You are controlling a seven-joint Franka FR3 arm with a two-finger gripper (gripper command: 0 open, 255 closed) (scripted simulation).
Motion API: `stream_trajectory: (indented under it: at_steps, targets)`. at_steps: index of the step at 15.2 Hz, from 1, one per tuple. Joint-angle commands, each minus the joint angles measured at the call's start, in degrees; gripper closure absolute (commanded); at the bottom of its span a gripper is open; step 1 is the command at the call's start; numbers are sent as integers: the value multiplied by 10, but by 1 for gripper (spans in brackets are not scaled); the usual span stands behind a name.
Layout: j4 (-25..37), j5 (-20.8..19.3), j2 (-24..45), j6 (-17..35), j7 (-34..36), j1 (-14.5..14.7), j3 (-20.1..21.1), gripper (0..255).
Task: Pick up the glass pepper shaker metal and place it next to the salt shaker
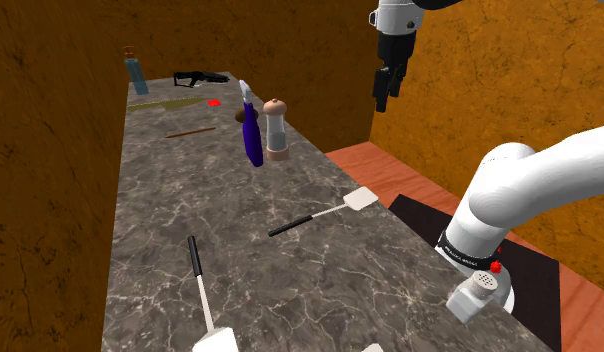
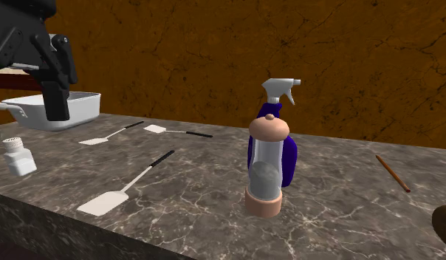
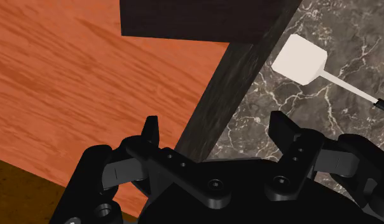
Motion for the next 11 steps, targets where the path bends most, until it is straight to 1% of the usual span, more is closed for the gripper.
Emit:
stream_trajectory:
  at_steps: [1, 6, 11]
  targets:
    - [0, 0, 0, 0, 0, 0, 0, 0]
    - [74, 27, 118, 35, 20, 3, 11, 0]
    - [166, 48, 235, 52, 36, 7, 20, 0]
